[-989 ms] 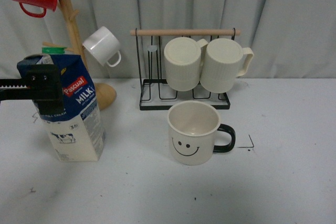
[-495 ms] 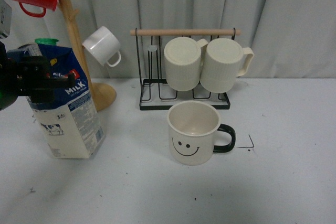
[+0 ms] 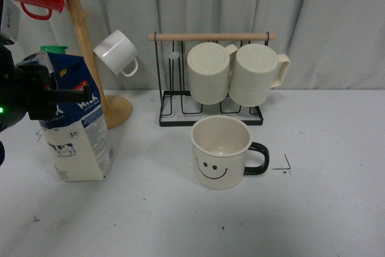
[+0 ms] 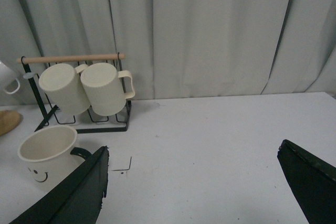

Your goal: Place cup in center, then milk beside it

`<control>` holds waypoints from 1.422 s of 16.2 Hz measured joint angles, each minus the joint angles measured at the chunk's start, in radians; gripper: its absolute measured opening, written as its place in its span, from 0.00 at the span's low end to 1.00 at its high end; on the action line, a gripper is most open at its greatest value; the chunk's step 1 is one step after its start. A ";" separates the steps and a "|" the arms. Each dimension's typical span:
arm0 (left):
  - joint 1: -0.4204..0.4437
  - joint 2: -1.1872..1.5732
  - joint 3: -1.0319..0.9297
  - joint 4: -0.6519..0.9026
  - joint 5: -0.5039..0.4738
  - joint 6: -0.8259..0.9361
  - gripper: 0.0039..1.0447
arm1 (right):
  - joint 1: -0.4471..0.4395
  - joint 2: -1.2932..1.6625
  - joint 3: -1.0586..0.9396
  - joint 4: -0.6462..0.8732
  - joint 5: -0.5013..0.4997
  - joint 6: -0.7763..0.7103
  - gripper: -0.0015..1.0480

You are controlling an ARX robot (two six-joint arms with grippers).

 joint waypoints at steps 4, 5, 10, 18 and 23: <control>-0.044 -0.087 -0.049 -0.058 -0.050 0.005 0.03 | 0.000 0.000 0.000 0.000 0.000 0.000 0.94; -0.067 -0.110 -0.056 -0.076 -0.066 0.012 0.03 | 0.000 0.000 0.000 0.000 0.000 0.000 0.94; -0.216 -0.141 0.002 -0.081 -0.092 0.000 0.03 | 0.000 0.000 0.000 0.000 0.000 0.000 0.94; -0.324 0.044 0.072 -0.008 -0.192 -0.053 0.03 | 0.000 0.000 0.000 0.000 0.000 0.000 0.94; -0.372 0.109 0.124 0.037 -0.221 -0.095 0.03 | 0.000 0.000 0.000 0.000 0.000 0.000 0.94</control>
